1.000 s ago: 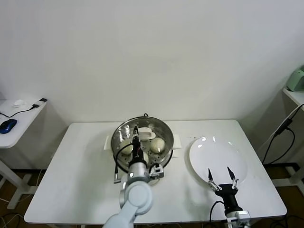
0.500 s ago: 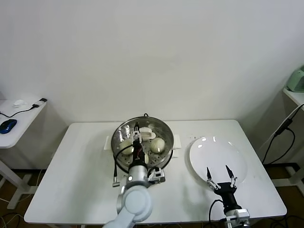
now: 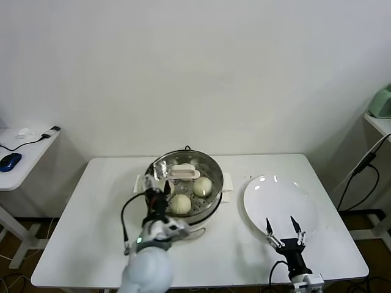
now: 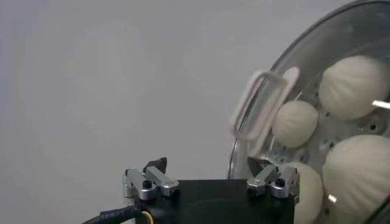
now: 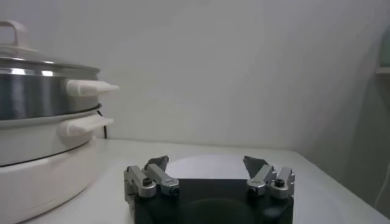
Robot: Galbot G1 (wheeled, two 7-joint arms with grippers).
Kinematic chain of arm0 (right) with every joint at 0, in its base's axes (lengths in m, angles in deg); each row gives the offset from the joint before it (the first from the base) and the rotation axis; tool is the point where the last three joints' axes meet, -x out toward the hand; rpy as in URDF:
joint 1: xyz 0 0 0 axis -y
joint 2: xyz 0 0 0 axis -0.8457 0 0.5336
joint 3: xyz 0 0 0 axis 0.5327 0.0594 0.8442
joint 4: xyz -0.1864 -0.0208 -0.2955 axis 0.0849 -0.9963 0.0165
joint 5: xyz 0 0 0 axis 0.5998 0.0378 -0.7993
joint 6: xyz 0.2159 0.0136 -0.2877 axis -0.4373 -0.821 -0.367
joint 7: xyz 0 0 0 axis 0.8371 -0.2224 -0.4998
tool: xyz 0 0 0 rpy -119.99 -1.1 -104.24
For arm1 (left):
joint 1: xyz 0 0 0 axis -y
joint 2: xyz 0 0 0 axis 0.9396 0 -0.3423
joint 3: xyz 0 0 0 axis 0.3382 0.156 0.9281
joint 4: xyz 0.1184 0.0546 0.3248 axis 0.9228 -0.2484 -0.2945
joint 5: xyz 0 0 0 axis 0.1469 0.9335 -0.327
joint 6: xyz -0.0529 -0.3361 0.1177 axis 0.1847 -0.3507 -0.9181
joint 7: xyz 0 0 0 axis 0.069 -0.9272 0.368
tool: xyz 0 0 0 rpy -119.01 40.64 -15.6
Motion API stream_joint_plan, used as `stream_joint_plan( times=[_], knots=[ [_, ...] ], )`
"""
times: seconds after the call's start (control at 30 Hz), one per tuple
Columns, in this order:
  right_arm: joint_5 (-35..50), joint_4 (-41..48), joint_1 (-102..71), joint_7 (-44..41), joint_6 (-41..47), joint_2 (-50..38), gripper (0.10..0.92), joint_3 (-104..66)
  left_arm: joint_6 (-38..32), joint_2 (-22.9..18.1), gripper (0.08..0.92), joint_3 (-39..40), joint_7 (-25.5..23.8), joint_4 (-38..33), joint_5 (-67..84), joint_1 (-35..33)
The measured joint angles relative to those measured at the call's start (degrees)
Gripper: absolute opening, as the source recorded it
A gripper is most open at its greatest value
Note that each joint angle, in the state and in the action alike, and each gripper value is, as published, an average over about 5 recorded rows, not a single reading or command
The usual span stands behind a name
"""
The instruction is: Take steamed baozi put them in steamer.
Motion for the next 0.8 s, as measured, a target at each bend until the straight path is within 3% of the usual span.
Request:
stream_joint_plan(
  times=[0.47,0.8],
  knots=[
    [2.13,0.82,-0.54,0.06,-2.36,-0.66,0.823,-1.50,-28.15,2.01,0.823,-26.87,6.09,-1.50,51.46,-12.01],
    [3.66,2.25,-0.56,0.00,-2.64,-0.98,0.823,-2.54,-41.06,4.13,0.823,-32.15,6.84,7.70,70.75,-16.66]
  ],
)
